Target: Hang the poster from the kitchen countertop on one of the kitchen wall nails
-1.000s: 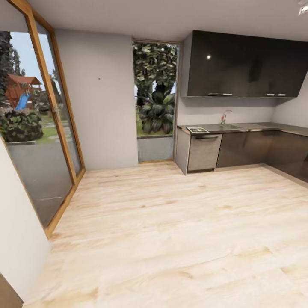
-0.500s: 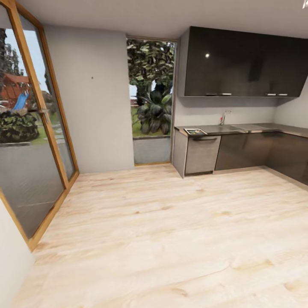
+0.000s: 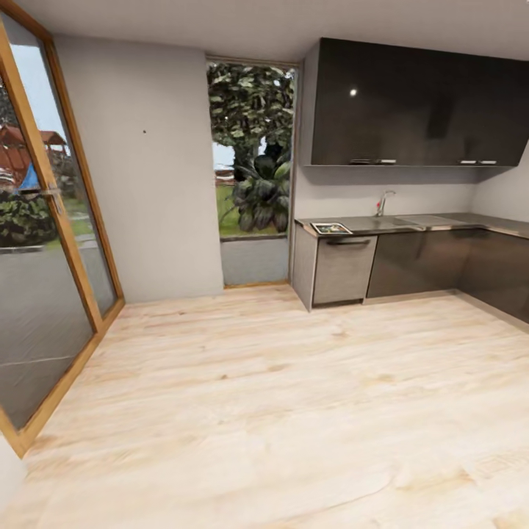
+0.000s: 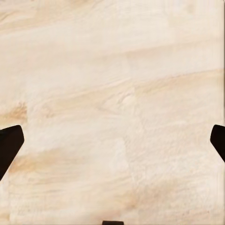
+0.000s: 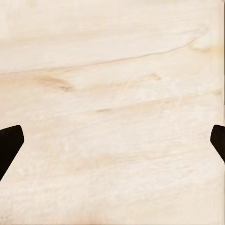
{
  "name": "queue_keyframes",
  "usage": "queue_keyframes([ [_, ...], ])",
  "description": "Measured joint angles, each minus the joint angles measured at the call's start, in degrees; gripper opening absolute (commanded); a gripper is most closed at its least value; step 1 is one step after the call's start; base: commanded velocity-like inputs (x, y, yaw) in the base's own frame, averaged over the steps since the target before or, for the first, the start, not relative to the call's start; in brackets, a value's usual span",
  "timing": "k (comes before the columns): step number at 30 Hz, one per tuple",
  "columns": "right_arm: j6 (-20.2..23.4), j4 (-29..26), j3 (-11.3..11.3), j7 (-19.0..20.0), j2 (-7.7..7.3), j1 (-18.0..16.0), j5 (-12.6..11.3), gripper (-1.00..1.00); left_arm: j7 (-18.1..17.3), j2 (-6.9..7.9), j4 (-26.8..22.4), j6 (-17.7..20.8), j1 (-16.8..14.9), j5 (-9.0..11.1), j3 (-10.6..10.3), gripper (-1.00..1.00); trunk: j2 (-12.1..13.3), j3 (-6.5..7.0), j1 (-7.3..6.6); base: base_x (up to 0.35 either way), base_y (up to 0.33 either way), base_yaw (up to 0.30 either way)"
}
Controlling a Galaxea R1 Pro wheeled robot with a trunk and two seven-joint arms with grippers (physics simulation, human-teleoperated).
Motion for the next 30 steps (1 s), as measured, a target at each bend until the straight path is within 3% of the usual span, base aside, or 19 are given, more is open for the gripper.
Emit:
queue_keyframes([
  [15,0.0,2.7,0.1,0.0,0.07,0.0,0.0,1.00,0.0,0.03,0.0,0.0,0.0,0.0,0.0,1.00,0.0,0.00,0.00,0.298,-0.189,0.000],
  [30,0.0,3.0,0.2,0.0,0.09,0.0,0.0,1.00,0.0,0.02,0.0,-0.1,0.0,0.0,0.0,1.00,0.0,0.00,0.00,0.327,-0.021,0.000],
])
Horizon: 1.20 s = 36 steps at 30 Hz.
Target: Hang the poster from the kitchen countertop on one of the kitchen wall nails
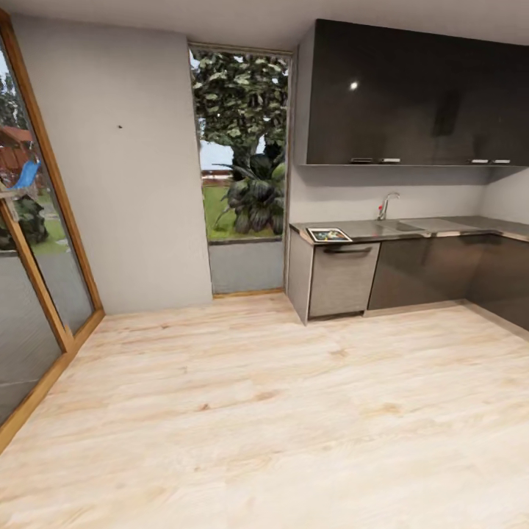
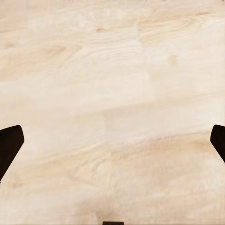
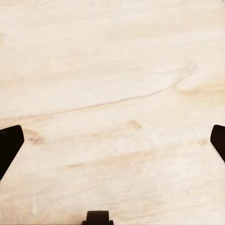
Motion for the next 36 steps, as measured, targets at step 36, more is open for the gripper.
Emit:
queue_keyframes([
  [36,0.0,0.0,0.0,0.0,0.00,0.0,0.0,1.00,0.0,-0.07,0.0,0.0,0.0,0.0,-0.1,1.00,0.0,0.00,0.01,0.303,-0.134,0.000],
])
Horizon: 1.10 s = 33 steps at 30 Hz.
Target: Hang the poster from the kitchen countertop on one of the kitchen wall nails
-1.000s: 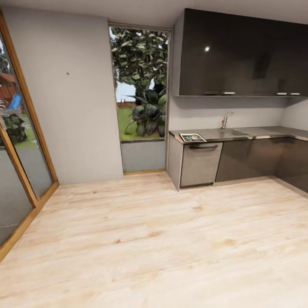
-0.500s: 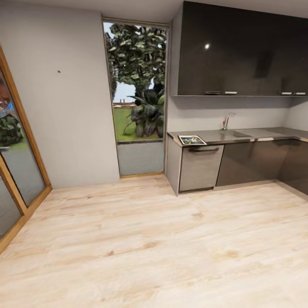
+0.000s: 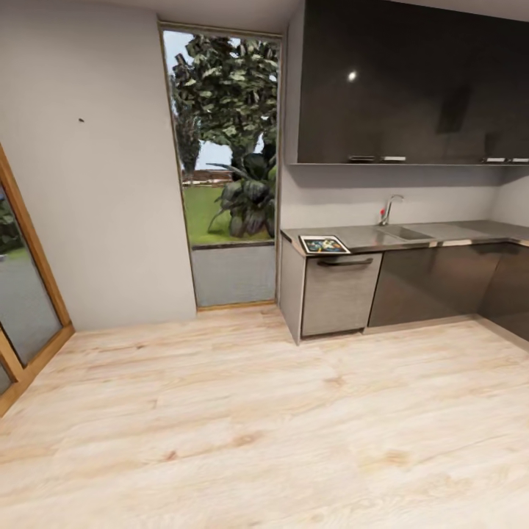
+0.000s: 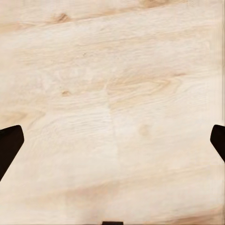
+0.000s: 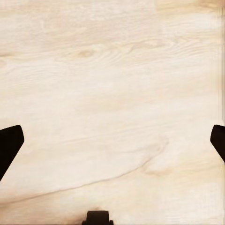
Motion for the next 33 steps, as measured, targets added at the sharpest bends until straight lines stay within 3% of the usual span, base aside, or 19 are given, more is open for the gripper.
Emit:
queue_keyframes([
  [33,0.0,-0.1,0.0,0.0,0.18,0.0,0.0,1.00,0.0,-0.01,0.0,0.0,0.0,0.0,0.0,1.00,0.0,0.00,0.00,0.255,-0.222,0.000],
])
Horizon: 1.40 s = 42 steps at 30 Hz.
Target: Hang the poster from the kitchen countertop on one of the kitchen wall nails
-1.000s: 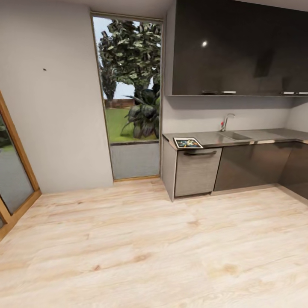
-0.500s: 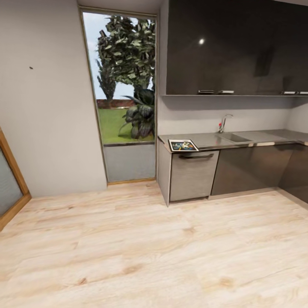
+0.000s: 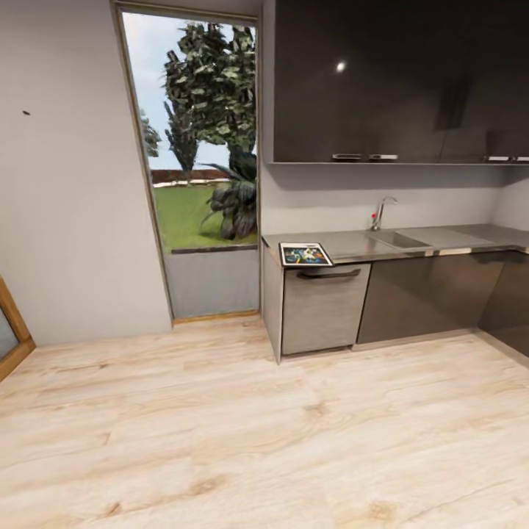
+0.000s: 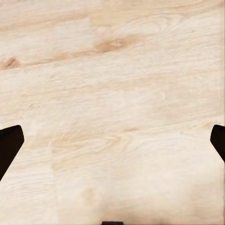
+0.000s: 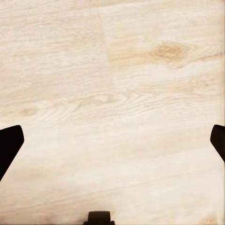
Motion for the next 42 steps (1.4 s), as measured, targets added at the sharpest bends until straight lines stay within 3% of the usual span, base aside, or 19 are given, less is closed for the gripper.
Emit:
queue_keyframes([
  [32,0.0,0.0,0.0,0.0,0.01,0.0,0.0,1.00,0.0,0.00,0.0,0.0,0.0,0.0,0.0,1.00,0.0,0.00,0.01,0.223,-0.237,0.000],
  [42,0.0,0.0,0.0,0.0,0.09,0.0,0.0,1.00,0.0,0.04,0.0,0.0,0.0,0.0,0.0,1.00,0.0,0.00,0.01,0.189,-0.222,0.223],
])
